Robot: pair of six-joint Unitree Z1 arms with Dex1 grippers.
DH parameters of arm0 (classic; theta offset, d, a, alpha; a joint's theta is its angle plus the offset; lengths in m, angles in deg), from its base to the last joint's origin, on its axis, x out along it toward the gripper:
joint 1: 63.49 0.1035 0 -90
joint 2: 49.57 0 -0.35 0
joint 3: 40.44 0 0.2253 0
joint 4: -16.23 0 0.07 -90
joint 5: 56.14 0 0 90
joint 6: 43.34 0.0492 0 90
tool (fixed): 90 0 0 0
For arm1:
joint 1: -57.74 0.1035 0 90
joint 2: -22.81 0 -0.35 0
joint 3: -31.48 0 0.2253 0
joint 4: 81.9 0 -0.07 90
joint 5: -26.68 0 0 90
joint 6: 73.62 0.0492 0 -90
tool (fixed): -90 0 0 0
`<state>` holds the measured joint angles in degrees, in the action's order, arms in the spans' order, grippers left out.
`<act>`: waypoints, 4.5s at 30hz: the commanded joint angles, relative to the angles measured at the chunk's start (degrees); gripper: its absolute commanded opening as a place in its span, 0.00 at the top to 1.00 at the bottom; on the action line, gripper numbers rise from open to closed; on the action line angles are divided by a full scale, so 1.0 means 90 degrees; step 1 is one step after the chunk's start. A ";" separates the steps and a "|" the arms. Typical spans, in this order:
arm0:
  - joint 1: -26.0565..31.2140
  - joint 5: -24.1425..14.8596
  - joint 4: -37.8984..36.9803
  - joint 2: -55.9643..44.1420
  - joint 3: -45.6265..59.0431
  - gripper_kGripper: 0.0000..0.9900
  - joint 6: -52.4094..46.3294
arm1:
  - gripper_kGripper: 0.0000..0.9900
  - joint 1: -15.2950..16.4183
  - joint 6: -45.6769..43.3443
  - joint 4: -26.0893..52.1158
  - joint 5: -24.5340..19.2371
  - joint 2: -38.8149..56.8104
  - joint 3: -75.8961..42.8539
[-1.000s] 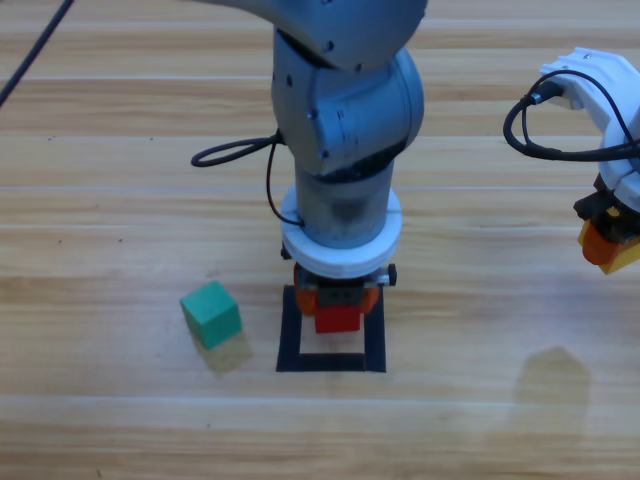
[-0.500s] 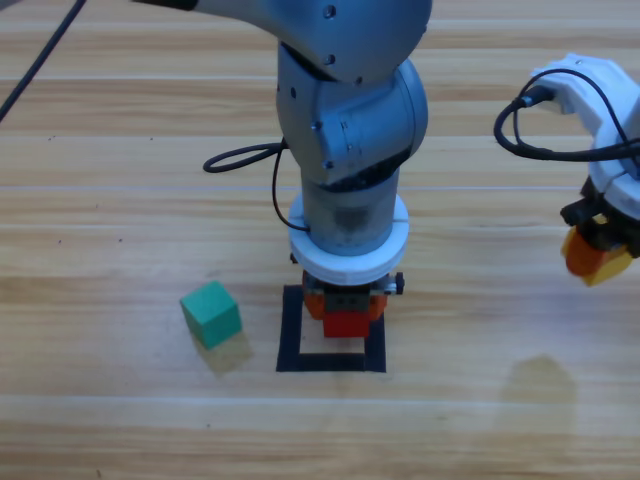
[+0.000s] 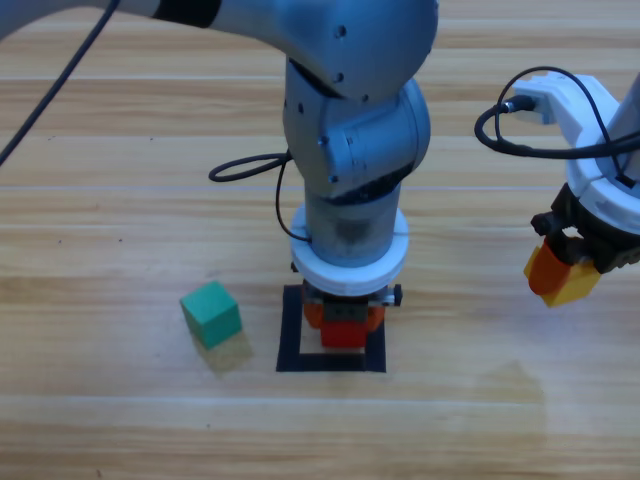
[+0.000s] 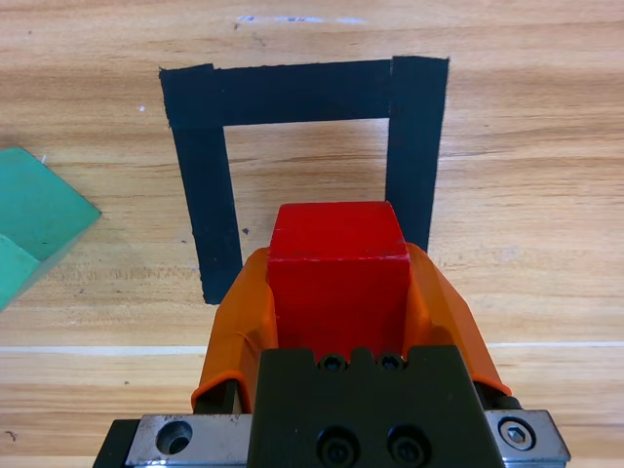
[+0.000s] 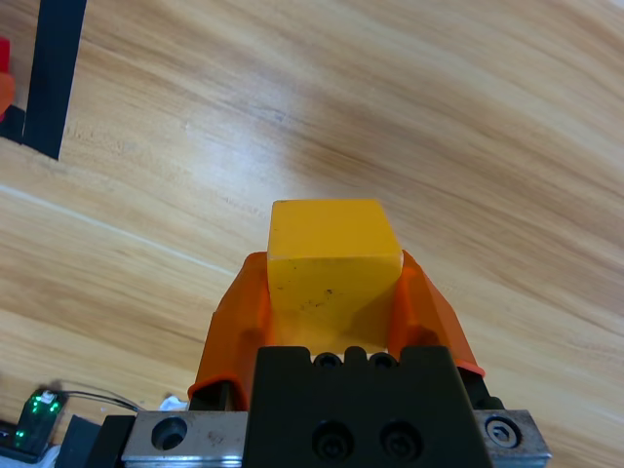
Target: Stack the blocks in the rectangular block: red at the bottom, yellow in the middle, green on top
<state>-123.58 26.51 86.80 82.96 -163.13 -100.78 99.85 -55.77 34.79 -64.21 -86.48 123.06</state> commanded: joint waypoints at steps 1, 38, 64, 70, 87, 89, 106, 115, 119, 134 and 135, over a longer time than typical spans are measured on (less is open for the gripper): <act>-0.0052 0.0064 -0.0099 0.0313 0.0188 1.00 0.0113 | 0.82 -0.0343 -0.0373 0.0435 0.0246 -0.0611 -0.0246; 0.0231 -0.0033 -0.0265 0.0284 0.0296 1.00 -0.0278 | 0.75 -0.0353 0.1424 0.0465 -0.0223 -0.0464 0.0076; 0.0280 -0.0043 -0.0558 0.0284 0.0599 1.00 -0.0131 | 0.75 -0.0353 0.1688 0.0064 -0.0535 -0.0738 0.0594; 0.0280 -0.0053 -0.0558 0.0274 0.0677 1.00 -0.0122 | 0.78 -0.0353 0.1698 -0.0004 -0.0526 -0.0728 0.0633; 0.0280 -0.0141 -0.0519 0.0069 0.0667 0.00 -0.0131 | 0.82 -0.0353 0.1805 -0.0004 -0.0438 -0.0777 0.0623; 0.0280 -0.0151 -0.0519 0.0030 0.0696 0.00 -0.0122 | 0.82 -0.0353 0.1854 -0.0024 -0.0438 -0.0748 0.0623; 0.0280 -0.0551 0.1698 -0.0800 -0.1843 0.00 0.0103 | 0.82 -0.0197 0.2450 -0.0776 -0.0379 -0.0679 0.1346; 0.0368 -0.1039 0.1932 -0.2587 -0.0417 0.00 0.0318 | 0.82 0.0233 0.2645 -0.1196 -0.0301 -0.1216 0.1980; 0.0680 -0.1166 0.1834 -0.3359 0.0569 0.00 0.0982 | 0.82 0.0497 0.2743 -0.1410 -0.0223 -0.1607 0.2459; 0.1833 -0.0717 0.1620 -0.4775 0.1888 0.02 0.3589 | 0.82 0.1337 0.2967 -0.2641 -0.0115 -0.3042 0.5017; 0.1833 -0.0619 0.1512 -0.4921 0.2015 0.03 0.3687 | 0.82 0.1376 0.2977 -0.2690 -0.0106 -0.3111 0.5144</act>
<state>-108.54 18.93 101.98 41.20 -147.97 -69.21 108.56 -29.65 13.80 -66.27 -107.78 164.62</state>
